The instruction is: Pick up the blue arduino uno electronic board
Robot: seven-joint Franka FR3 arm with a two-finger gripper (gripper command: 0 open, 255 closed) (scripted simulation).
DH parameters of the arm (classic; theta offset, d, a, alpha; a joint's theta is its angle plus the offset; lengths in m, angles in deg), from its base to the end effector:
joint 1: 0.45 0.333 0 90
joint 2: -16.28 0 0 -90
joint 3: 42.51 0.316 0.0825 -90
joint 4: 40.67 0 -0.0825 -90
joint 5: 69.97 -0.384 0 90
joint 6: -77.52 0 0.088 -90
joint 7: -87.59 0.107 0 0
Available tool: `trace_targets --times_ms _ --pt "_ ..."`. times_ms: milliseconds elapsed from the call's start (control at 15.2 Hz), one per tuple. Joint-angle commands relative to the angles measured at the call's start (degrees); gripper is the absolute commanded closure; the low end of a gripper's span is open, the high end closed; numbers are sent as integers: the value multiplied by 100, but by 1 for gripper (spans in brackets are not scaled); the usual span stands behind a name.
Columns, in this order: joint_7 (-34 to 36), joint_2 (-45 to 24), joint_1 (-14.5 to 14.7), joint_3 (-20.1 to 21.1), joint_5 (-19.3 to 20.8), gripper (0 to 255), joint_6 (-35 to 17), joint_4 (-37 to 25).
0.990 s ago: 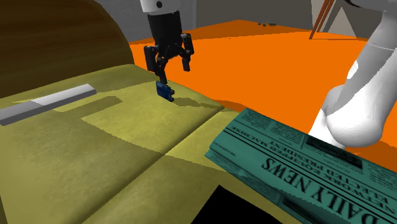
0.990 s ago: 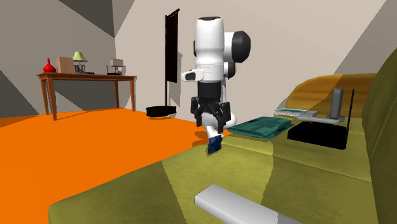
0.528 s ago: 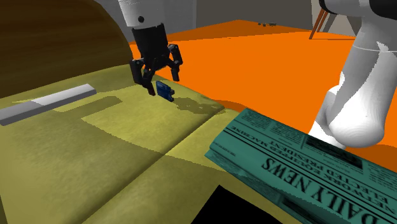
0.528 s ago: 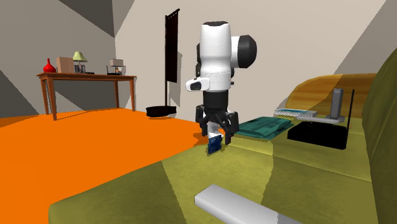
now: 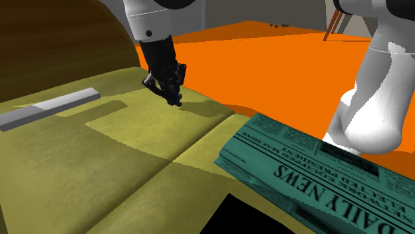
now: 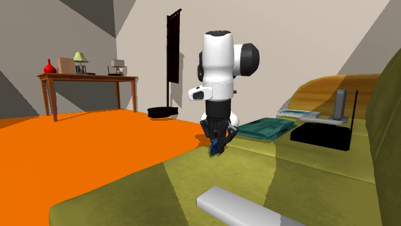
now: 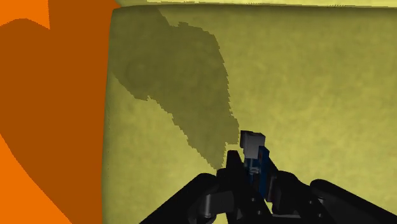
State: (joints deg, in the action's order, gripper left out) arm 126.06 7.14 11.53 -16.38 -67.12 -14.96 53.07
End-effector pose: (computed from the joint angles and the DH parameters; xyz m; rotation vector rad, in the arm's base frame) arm 0.4761 0.3469 0.5144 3.0480 0.0012 -0.2176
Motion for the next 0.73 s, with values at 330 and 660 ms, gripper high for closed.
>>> trace_targets --times_ms 330,660 --pt "-4 2 -5 -5 1 255 -5 14" --pt "-3 -8 6 2 3 255 312 -313"
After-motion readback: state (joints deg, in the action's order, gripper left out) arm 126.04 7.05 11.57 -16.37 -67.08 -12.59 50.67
